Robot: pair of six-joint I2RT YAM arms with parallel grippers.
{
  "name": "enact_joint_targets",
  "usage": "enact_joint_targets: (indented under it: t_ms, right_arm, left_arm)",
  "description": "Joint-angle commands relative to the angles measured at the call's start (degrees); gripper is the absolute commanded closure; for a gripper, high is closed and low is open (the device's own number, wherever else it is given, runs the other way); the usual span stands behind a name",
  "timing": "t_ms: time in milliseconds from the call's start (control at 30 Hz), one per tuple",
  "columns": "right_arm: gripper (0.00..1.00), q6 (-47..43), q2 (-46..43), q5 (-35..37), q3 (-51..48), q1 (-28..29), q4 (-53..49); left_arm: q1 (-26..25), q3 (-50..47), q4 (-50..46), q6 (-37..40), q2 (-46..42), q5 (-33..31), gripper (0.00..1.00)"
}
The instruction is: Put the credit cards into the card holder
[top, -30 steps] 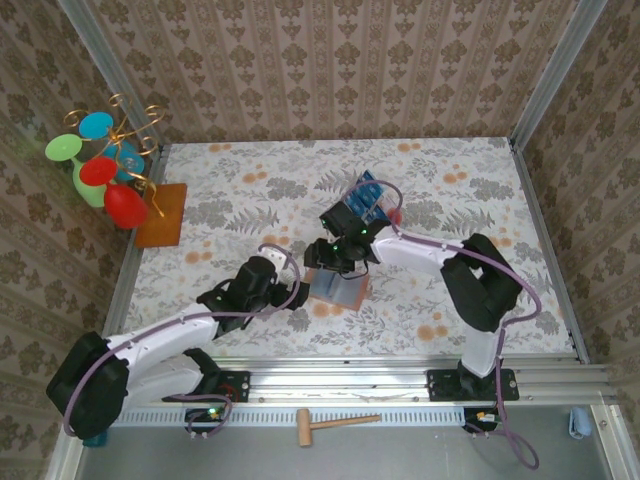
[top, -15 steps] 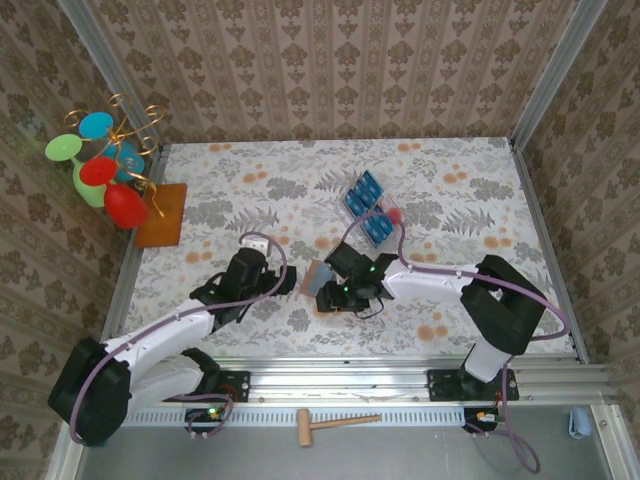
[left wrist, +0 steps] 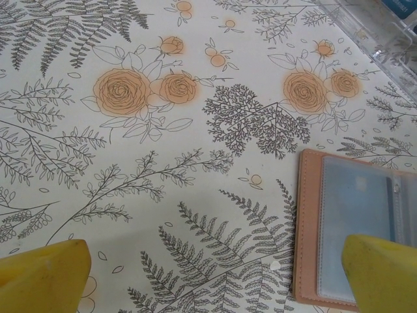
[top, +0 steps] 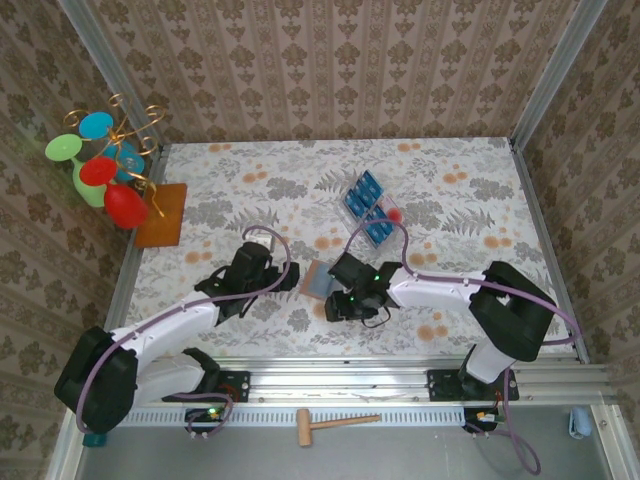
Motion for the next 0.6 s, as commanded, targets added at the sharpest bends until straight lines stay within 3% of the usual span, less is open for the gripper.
enact_joint_targets:
  t_ms: [0, 567]
  right_arm:
    - [0.48, -1.7, 0.8, 2.0, 0.6, -1.4, -1.6]
    - [0.48, -6.4, 3.3, 1.7, 4.1, -7.3, -4.1]
  left_arm:
    - [0.2, 1.7, -0.1, -0.6, -0.1, 0.9, 0.0]
    - [0.2, 2.3, 0.0, 0.0, 0.6, 1.6, 0.0]
